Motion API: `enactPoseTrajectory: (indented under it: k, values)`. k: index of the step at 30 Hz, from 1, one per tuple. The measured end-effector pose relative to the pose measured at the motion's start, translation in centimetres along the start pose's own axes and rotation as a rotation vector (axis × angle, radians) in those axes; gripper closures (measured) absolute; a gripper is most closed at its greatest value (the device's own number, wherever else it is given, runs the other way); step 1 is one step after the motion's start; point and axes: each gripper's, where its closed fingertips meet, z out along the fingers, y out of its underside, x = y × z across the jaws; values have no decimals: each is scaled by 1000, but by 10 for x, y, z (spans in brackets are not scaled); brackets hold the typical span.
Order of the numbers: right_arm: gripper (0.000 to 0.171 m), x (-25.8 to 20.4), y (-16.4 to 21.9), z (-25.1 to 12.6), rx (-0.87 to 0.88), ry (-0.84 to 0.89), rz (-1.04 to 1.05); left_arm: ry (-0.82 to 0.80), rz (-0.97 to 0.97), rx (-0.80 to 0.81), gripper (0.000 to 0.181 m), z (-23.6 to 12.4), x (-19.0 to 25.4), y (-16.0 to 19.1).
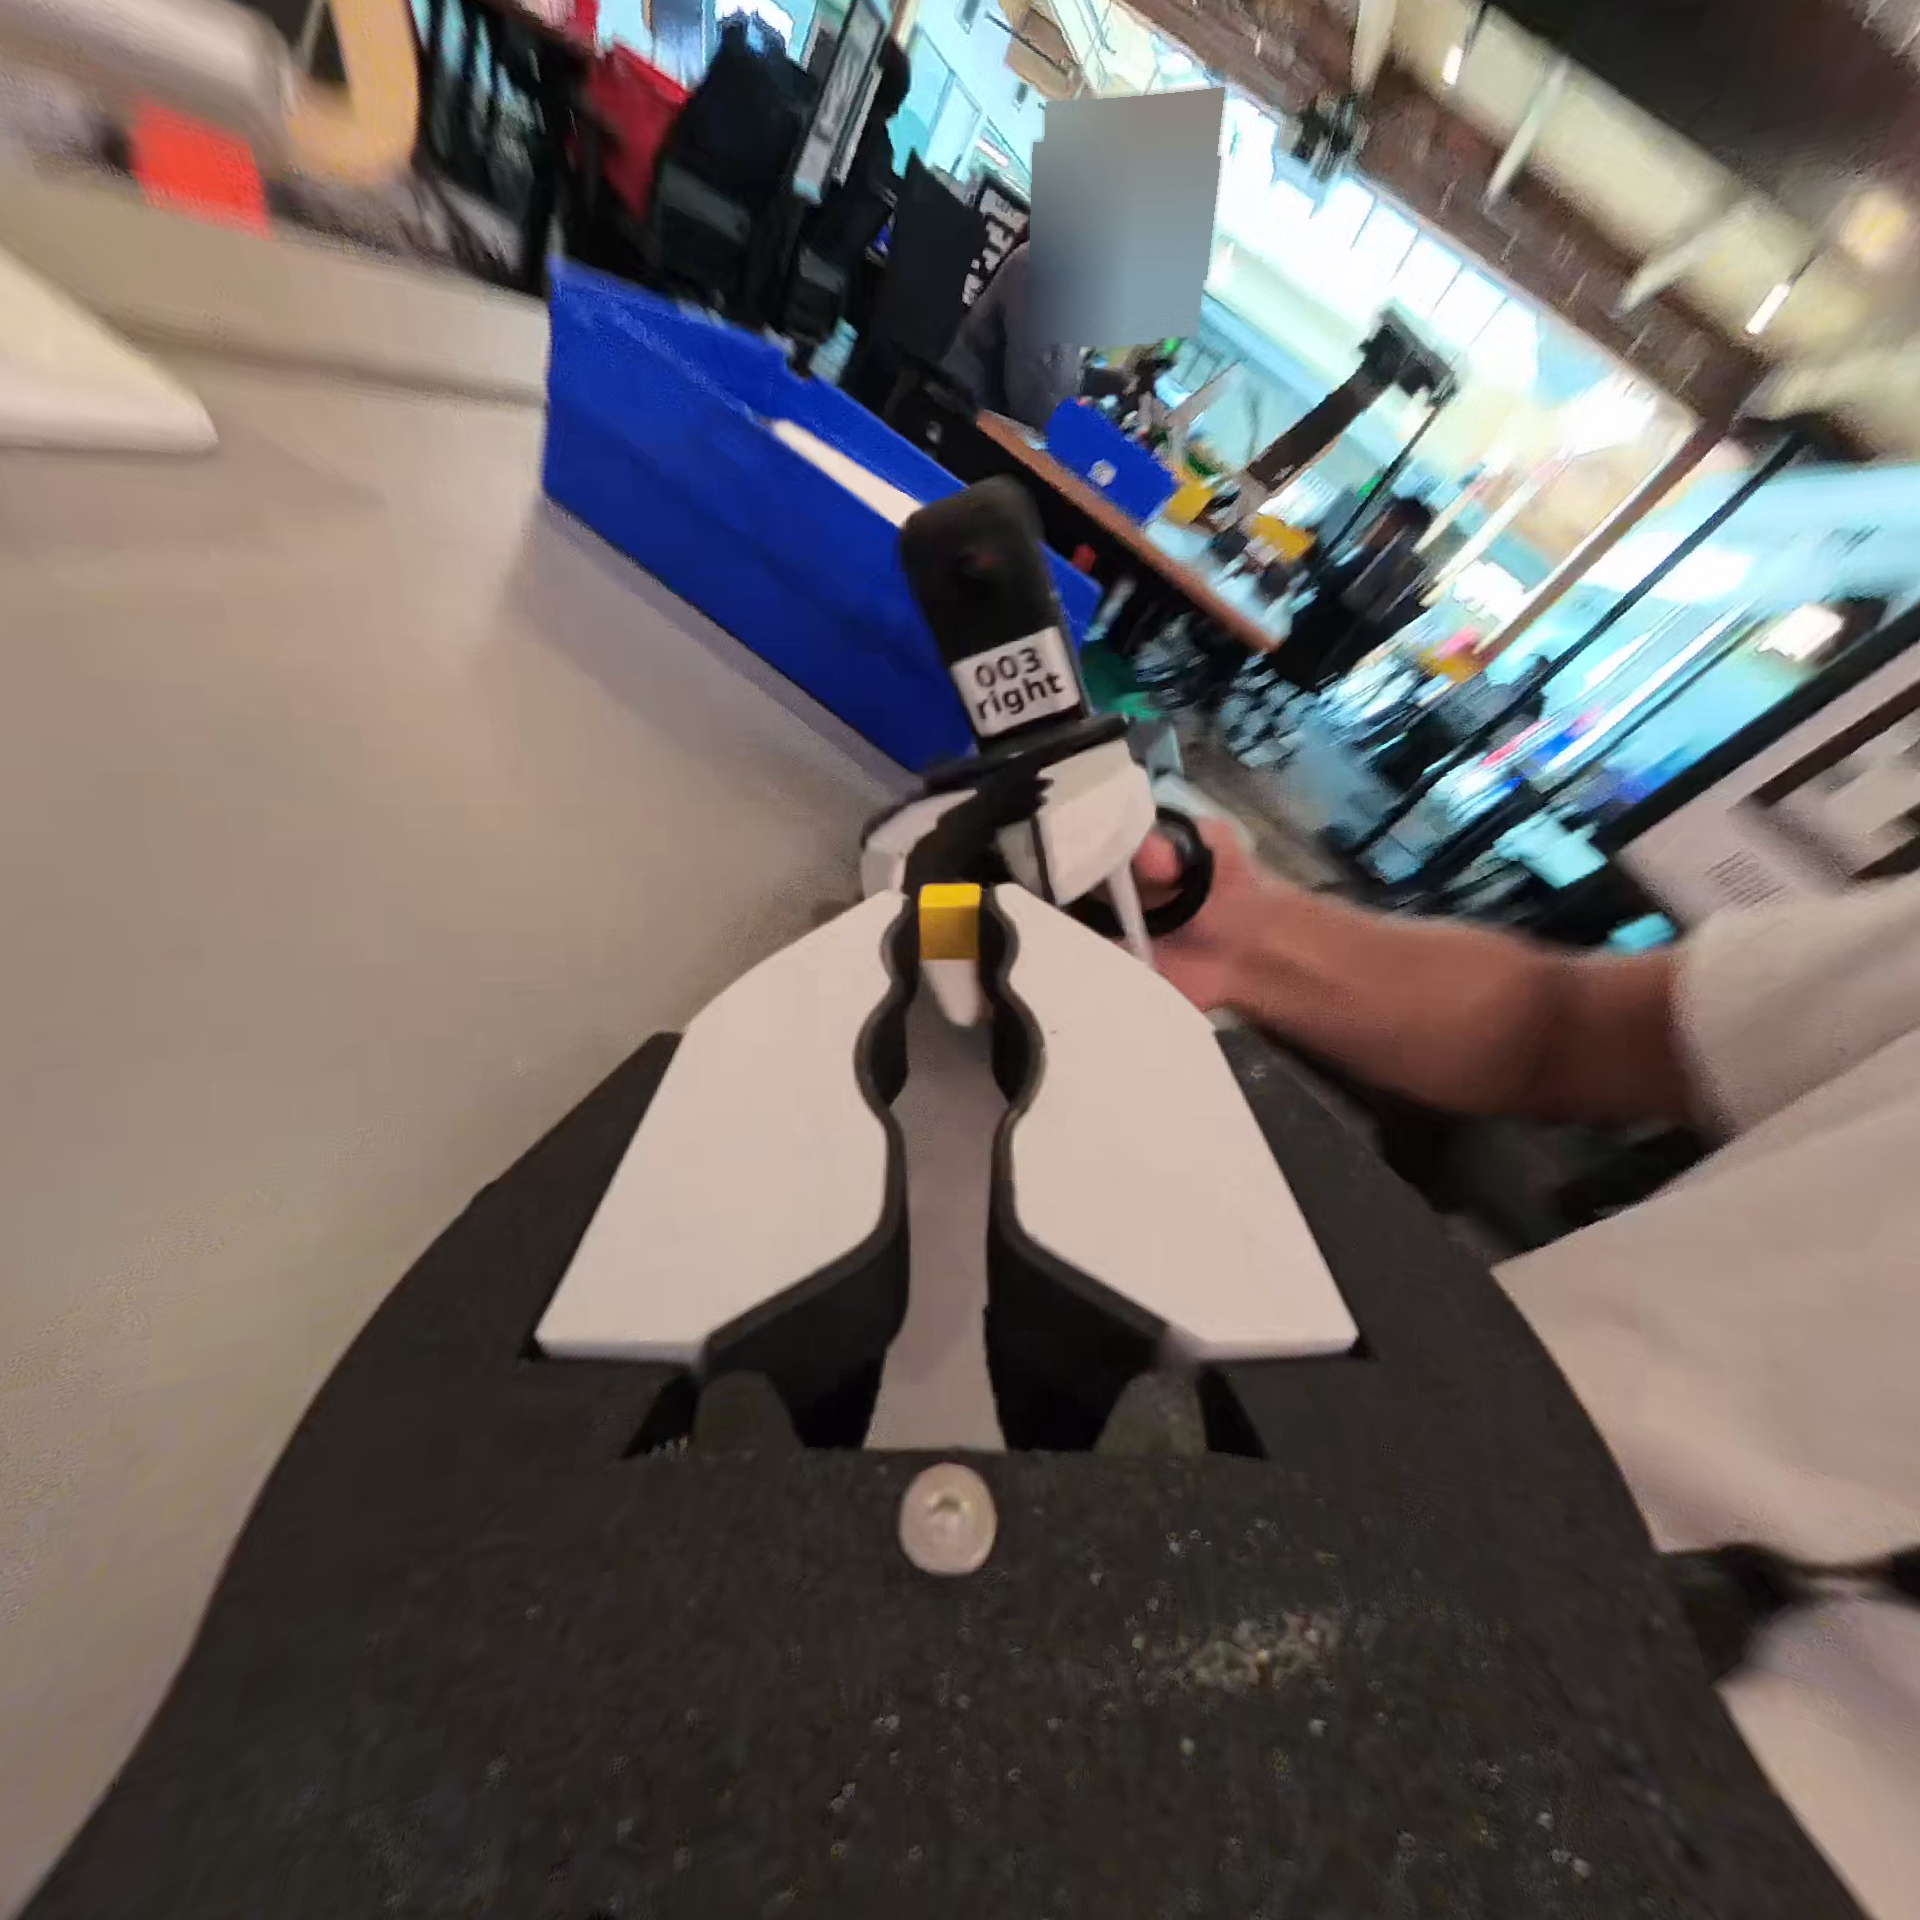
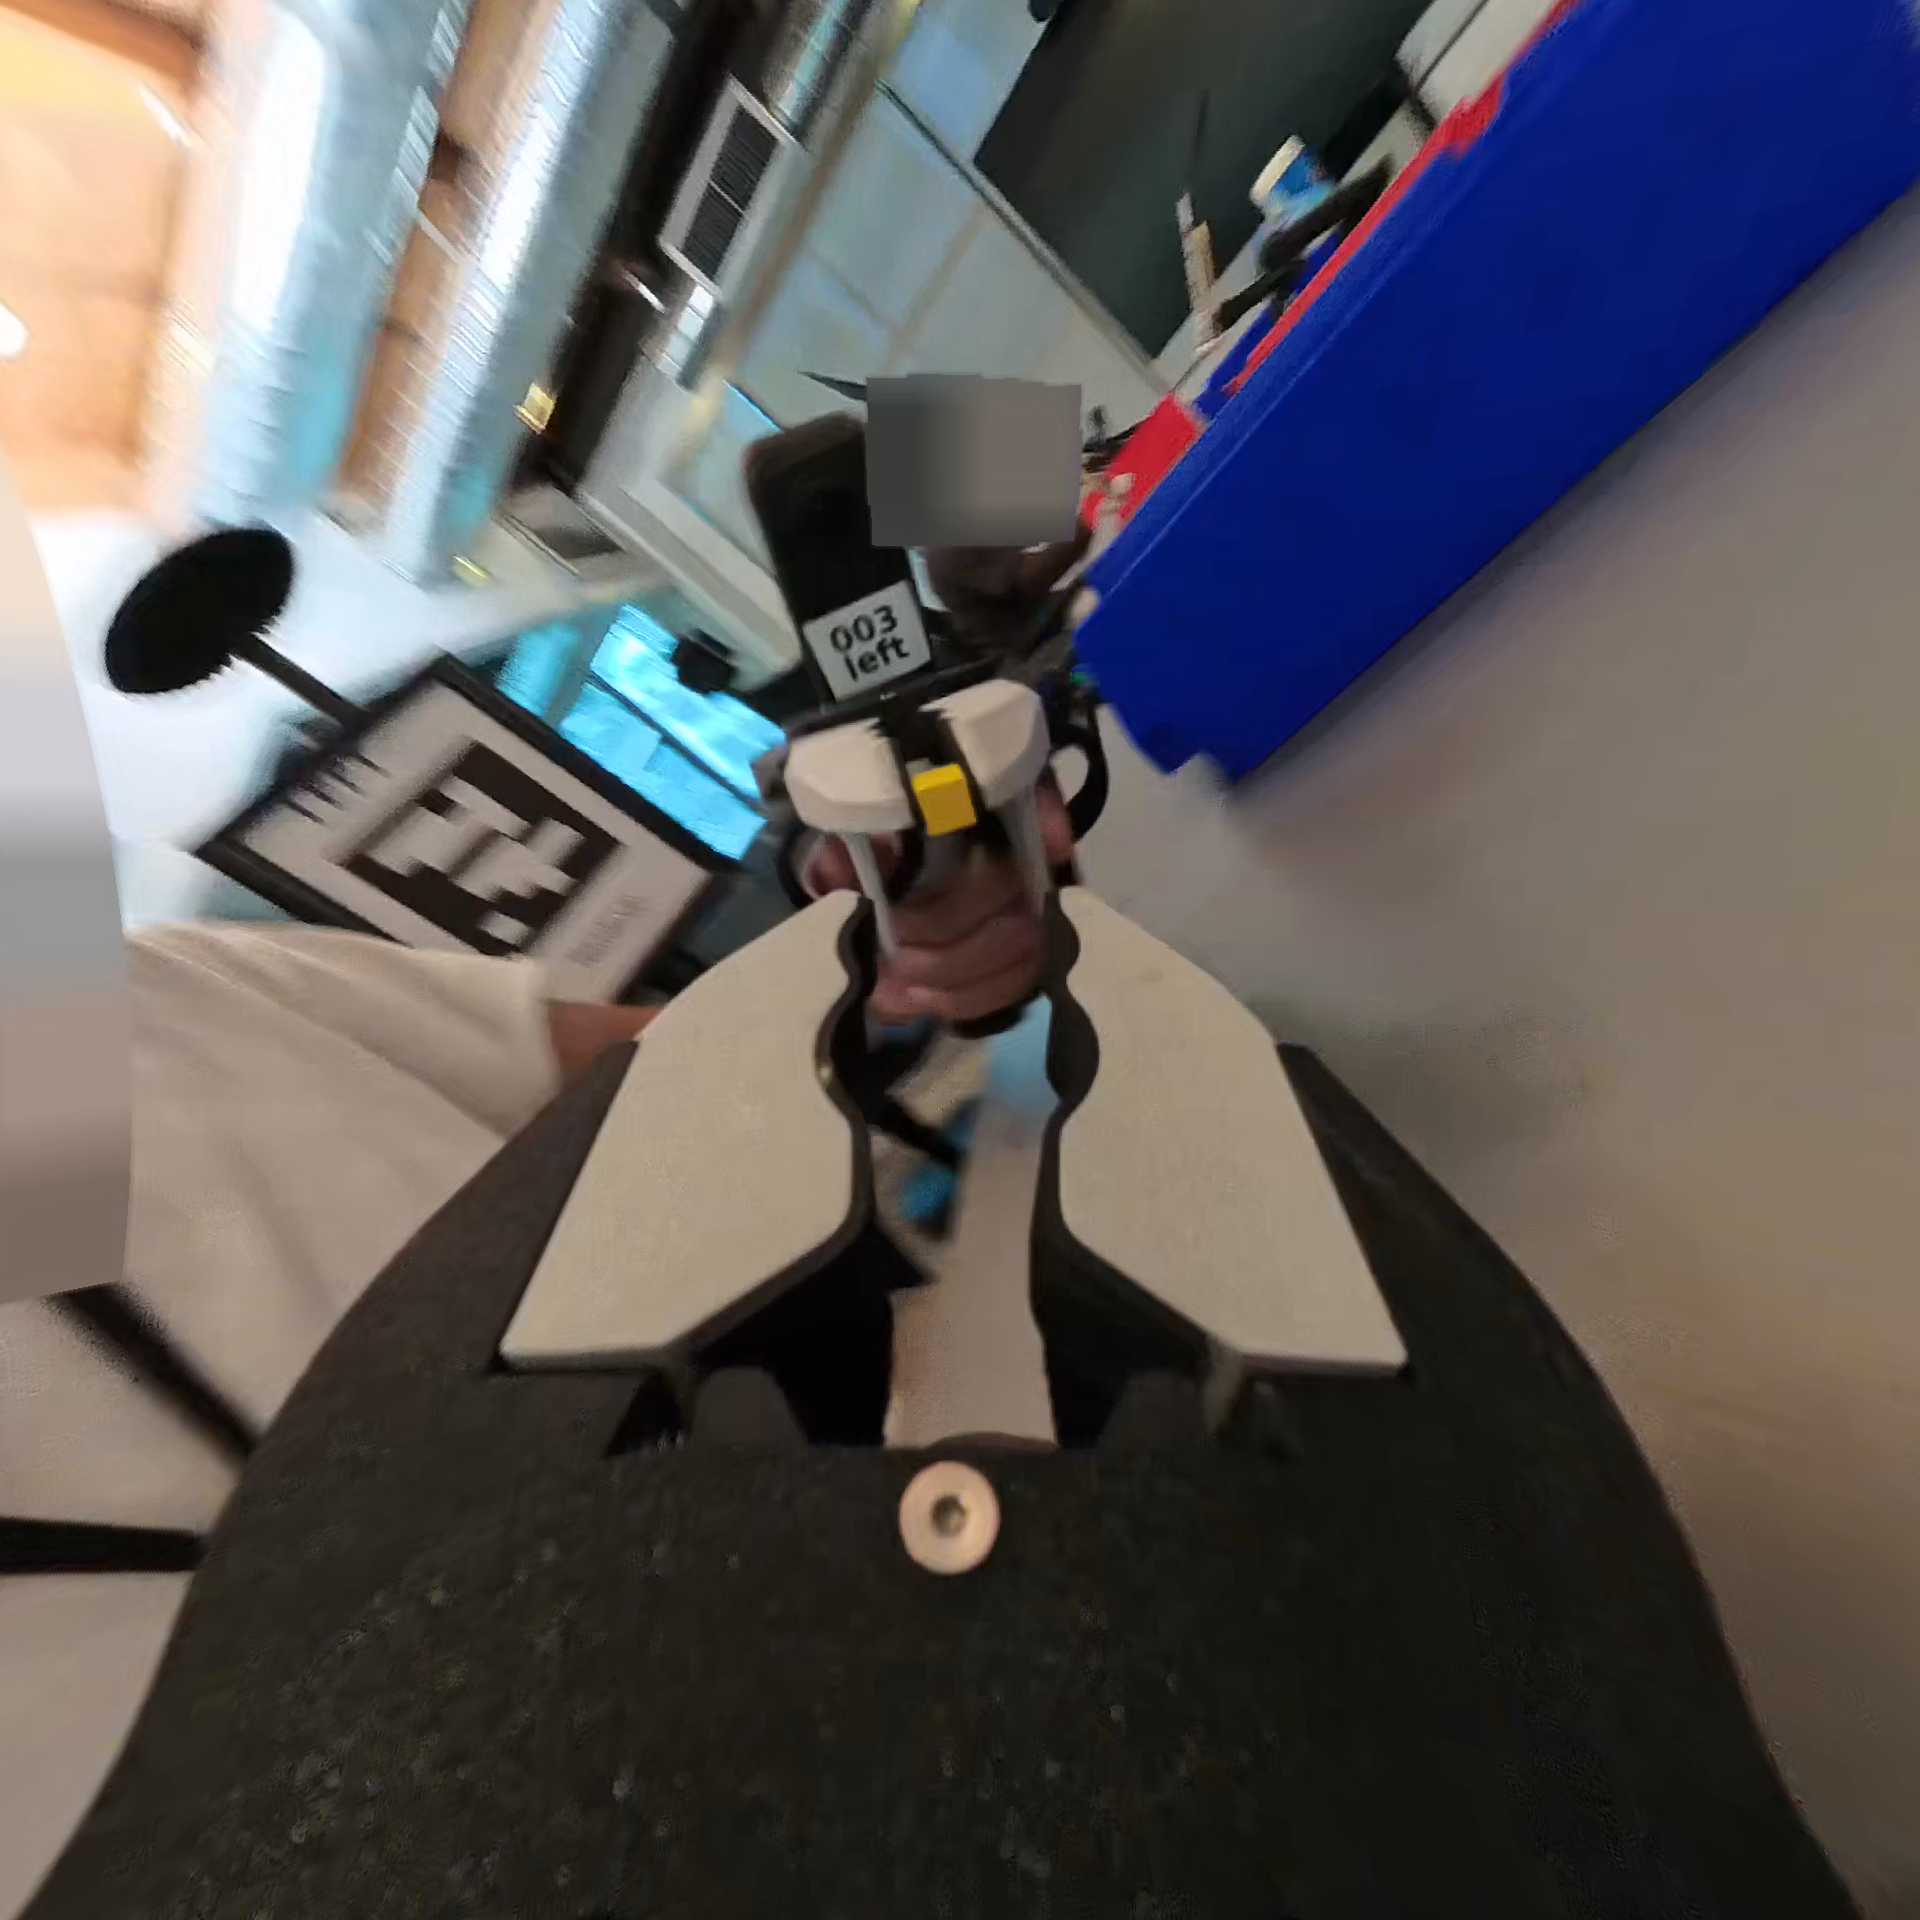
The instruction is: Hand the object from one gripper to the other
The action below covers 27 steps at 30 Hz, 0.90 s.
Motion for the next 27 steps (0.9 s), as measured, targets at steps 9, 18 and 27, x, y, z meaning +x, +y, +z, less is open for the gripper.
enactPoseTrajectory:
  k: [9, 18, 27]
  values:
    - [143, 0, 11, 6, -140, 242, -938, 199, -691, 3, 171, 6, -7, 19]
    - [155, 4, 16, 9, -191, 305, -1095, 313, -770, -28, 171, 14, 10, 26]
    - [161, 1, 9, 3, -171, 308, -1106, 406, -669, 7, 149, 4, 20, 15]
